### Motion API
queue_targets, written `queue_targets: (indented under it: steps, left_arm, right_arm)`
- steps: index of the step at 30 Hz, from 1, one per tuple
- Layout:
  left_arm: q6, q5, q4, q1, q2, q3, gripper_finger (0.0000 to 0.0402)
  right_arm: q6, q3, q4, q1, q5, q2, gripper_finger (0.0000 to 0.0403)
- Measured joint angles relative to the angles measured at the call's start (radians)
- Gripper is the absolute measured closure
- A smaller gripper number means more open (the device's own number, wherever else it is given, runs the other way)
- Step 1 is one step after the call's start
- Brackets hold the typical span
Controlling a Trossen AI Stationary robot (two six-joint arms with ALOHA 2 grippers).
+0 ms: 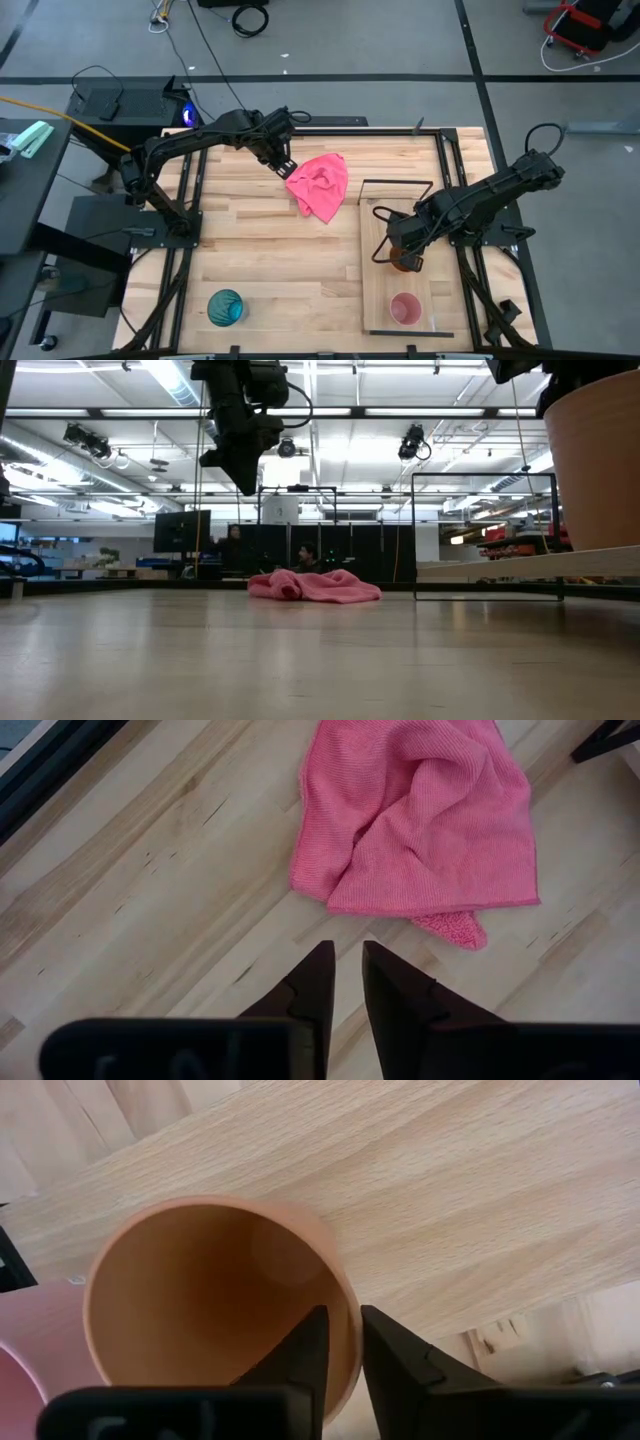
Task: Stack small to large cups/mugs on shelf
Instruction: Put the orange cup on the shelf, then put the blue cup on the shelf
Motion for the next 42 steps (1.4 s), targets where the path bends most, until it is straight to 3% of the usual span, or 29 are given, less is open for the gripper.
queue_targets:
  steps: [10, 24, 29, 42]
  left_arm:
    - [0.000, 0.000, -0.011, 0.000, 0.000, 0.000, 0.0338]
    - [-0.018, 0.000, -0.030, 0.000, 0.000, 0.000, 0.0334]
    - [-0.012, 0.000, -0.115, 0.000, -0.008, 0.000, 0.0342]
    - [-0.106, 0.018, -0.324, -0.004, -0.204, 0.000, 0.0338]
  right_arm:
    - [0.012, 0.000, -0.001, -0.001, 0.000, -0.019, 0.0310]
    - [0.116, 0.000, -0.026, -0.003, 0.048, -0.185, 0.0300]
    - [0.142, 0.000, -0.024, -0.003, 0.075, -0.245, 0.0300]
    - [0.141, 0.000, -0.017, -0.003, 0.244, -0.356, 0.0300]
